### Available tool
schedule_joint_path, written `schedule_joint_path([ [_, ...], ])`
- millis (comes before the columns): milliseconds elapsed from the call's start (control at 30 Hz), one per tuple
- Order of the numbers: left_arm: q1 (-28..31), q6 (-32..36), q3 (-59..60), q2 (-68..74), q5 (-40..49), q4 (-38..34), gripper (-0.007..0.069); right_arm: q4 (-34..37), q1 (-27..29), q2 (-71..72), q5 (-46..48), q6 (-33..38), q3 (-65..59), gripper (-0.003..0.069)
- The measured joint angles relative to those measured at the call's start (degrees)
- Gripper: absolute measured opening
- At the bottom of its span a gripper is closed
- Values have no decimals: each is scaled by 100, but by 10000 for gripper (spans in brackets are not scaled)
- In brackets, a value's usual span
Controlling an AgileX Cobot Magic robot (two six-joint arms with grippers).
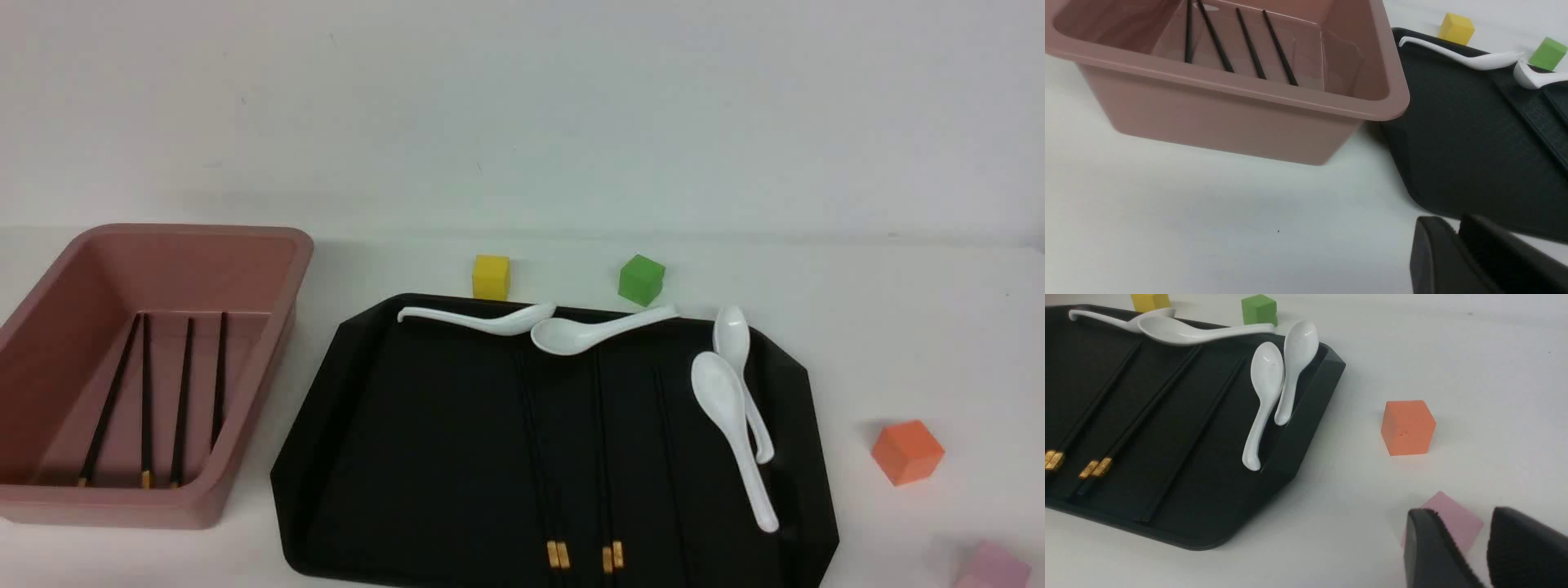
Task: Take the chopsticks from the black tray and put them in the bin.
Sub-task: Use the left arm to grab a pair of chopsticks
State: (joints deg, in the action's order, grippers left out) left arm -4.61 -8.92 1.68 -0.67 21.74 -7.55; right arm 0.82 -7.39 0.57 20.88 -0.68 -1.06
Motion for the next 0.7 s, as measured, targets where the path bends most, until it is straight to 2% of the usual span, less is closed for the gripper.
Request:
schedule_joint_path([
  [700,0,0,0,0,0,44,113,0,0,0,0,0,0,240],
])
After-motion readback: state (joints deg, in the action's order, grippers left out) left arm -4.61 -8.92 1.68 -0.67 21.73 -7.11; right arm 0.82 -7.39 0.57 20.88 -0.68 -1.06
